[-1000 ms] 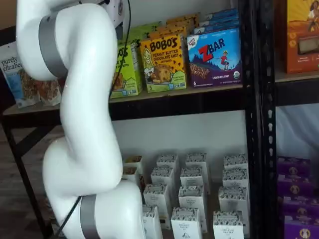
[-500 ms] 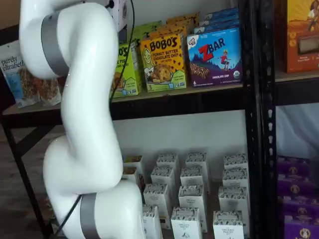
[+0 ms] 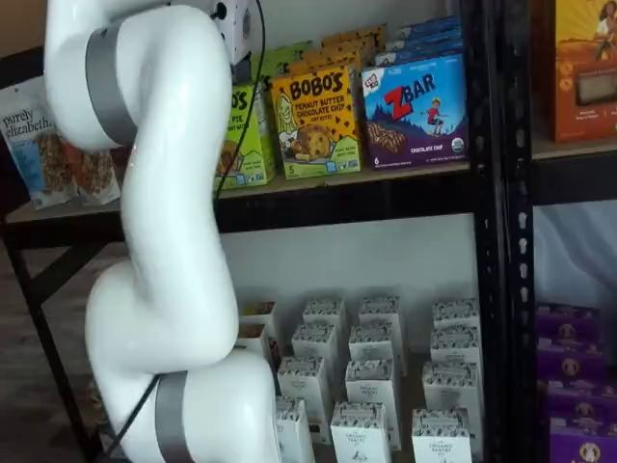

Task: Pick the green box on the top shelf, the fourth from the left

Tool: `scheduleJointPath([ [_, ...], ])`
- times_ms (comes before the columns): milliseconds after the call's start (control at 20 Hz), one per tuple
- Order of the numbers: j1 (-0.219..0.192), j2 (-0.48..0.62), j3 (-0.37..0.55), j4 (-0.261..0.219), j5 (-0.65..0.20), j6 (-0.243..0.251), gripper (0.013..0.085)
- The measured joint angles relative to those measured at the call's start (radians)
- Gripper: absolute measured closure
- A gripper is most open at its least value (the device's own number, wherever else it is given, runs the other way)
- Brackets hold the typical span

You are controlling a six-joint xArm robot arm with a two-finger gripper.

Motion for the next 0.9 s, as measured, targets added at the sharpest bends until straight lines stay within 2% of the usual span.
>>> scheduleJointPath([
  [400,0.017,0.006,0.011,-0.035,-0.027,0.008,0.0130],
  [700,0.030,0.021,0.001,-0.069,-0.017,0.015,0.0130],
  [900,0.032,0.020,0.011,-0.074,-0.027,0.014,0.0130],
])
